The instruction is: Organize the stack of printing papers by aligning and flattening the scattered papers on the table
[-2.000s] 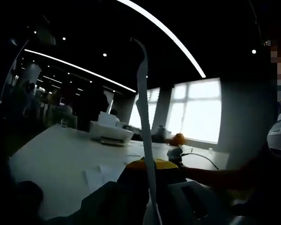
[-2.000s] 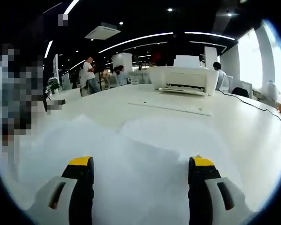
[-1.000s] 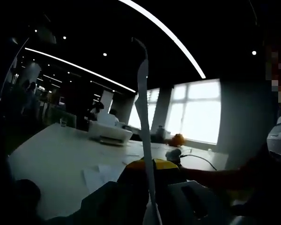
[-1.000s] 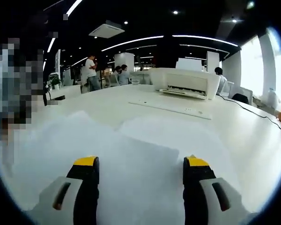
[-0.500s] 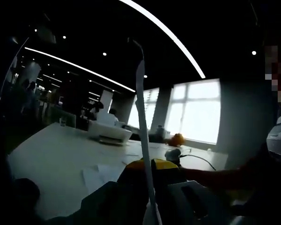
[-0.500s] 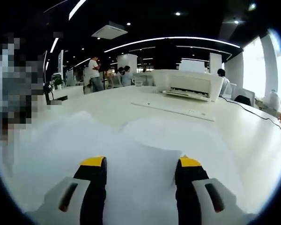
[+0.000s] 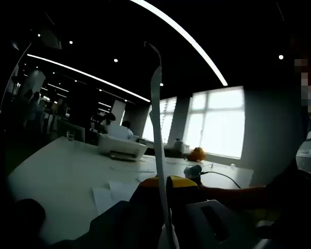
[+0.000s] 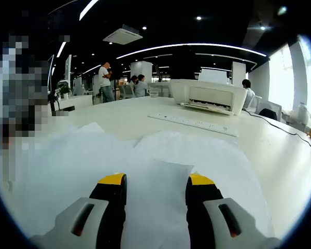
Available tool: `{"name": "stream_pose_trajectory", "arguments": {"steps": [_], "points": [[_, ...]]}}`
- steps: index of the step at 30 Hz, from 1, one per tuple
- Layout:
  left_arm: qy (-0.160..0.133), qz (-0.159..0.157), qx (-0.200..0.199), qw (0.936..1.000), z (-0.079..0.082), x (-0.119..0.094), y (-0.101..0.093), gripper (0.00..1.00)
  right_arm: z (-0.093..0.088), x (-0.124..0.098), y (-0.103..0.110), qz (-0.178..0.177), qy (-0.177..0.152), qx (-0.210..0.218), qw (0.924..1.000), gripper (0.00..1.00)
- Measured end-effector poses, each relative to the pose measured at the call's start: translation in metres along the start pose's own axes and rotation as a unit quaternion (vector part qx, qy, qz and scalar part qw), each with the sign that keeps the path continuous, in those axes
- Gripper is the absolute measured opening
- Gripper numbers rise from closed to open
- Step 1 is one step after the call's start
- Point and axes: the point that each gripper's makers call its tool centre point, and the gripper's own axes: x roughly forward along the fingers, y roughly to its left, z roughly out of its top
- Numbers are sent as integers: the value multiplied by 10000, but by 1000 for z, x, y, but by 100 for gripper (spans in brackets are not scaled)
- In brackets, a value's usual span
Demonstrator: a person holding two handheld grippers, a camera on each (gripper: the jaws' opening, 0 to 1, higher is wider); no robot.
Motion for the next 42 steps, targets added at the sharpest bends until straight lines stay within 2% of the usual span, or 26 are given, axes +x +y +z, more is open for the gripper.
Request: {"name": "stream_pose_trajectory", "arguments": {"steps": [7, 12, 15, 20, 30, 39, 42], "points": [[-32, 15, -49, 10000, -1, -1, 3, 6, 0, -2, -9, -214, 7, 90, 9997, 25], [-27, 40, -15, 10000, 0, -3, 5, 6, 0, -6, -13, -359, -13, -150, 9992, 13], [-46, 66, -24, 10000, 1, -3, 7, 6, 0, -6, -12, -384, -16, -240, 9990, 9], [-107, 81, 6, 9999, 4, -5, 7, 6, 0, -8, -11, -322, -24, -104, 9994, 1], [-226, 107, -128, 9996, 4, -7, 13, 6, 5, -18, -10, -144, -189, 431, 9988, 0], [-254, 139, -132, 9995, 5, -6, 13, 6, 20, -34, -10, -66, -710, 897, 9934, 0], [-278, 151, -158, 9994, 5, -6, 13, 6, 22, -41, -10, -57, -772, 940, 9926, 0]]}}
